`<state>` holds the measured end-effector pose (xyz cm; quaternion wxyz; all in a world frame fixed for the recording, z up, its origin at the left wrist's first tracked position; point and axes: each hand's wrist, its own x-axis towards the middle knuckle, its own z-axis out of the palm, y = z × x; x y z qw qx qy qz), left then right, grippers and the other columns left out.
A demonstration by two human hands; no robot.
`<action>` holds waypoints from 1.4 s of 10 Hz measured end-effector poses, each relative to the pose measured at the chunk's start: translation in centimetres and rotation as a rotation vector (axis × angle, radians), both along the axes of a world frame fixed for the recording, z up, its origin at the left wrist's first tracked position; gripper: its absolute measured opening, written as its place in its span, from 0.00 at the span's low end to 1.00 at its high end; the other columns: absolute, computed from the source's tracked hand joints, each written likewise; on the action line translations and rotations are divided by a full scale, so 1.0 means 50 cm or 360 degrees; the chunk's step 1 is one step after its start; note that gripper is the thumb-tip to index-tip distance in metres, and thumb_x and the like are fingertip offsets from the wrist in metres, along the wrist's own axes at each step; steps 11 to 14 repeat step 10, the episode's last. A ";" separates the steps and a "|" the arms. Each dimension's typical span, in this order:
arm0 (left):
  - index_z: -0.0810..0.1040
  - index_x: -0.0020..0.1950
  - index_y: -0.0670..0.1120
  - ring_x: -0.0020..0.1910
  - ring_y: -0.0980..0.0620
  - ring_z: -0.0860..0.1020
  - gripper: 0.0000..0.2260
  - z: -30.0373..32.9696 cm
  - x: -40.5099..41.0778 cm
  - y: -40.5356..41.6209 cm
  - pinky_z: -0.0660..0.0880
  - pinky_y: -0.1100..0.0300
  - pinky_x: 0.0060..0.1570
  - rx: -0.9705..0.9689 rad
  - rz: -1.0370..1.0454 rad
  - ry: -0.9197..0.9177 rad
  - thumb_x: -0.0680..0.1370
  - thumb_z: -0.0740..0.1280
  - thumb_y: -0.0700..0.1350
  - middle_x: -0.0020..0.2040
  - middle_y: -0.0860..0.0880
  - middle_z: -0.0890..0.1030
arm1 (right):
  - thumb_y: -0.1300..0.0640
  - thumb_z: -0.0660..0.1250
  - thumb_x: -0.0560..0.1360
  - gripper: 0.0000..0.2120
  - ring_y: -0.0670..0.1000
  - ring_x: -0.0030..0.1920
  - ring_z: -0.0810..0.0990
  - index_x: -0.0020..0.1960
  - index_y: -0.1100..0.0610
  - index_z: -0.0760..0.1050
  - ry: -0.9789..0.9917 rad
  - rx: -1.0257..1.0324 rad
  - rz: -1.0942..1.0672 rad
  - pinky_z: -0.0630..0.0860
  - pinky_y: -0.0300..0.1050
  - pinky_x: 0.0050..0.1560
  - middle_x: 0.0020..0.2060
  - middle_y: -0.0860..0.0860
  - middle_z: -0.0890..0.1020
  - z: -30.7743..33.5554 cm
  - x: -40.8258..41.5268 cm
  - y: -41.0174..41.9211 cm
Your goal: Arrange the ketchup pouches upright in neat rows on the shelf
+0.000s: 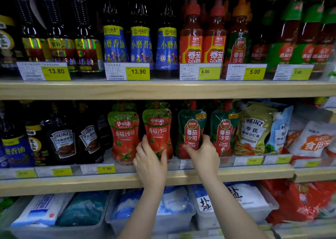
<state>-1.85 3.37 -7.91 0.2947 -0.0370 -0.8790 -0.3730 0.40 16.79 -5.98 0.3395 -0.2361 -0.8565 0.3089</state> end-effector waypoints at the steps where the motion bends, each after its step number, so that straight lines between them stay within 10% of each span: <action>1: 0.63 0.71 0.39 0.59 0.39 0.73 0.32 -0.002 -0.001 -0.003 0.69 0.45 0.56 0.0013 -0.0013 0.0010 0.72 0.71 0.48 0.60 0.38 0.73 | 0.42 0.73 0.66 0.26 0.60 0.46 0.81 0.55 0.57 0.70 0.0046 0.0007 -0.0004 0.77 0.53 0.43 0.47 0.54 0.83 -0.002 -0.001 -0.004; 5: 0.64 0.70 0.39 0.57 0.38 0.74 0.33 -0.012 0.001 -0.002 0.70 0.45 0.55 0.0022 0.0017 0.0052 0.72 0.71 0.53 0.59 0.37 0.74 | 0.45 0.75 0.64 0.32 0.55 0.55 0.73 0.59 0.60 0.67 0.0417 0.0025 -0.0185 0.70 0.46 0.50 0.55 0.55 0.73 -0.009 0.050 0.072; 7: 0.64 0.70 0.41 0.57 0.39 0.73 0.32 -0.013 -0.001 -0.001 0.70 0.45 0.56 0.0074 0.0021 0.0060 0.72 0.71 0.52 0.59 0.39 0.74 | 0.49 0.79 0.61 0.41 0.62 0.59 0.69 0.65 0.63 0.62 0.0255 -0.0058 -0.0441 0.67 0.58 0.60 0.58 0.61 0.71 -0.013 0.041 0.106; 14: 0.68 0.68 0.43 0.59 0.43 0.72 0.26 -0.021 0.019 -0.029 0.70 0.48 0.57 0.0121 -0.0233 0.0316 0.75 0.68 0.53 0.61 0.42 0.73 | 0.52 0.76 0.65 0.33 0.54 0.58 0.69 0.63 0.61 0.65 0.0524 0.0010 -0.0102 0.67 0.48 0.58 0.56 0.57 0.72 -0.026 0.079 0.078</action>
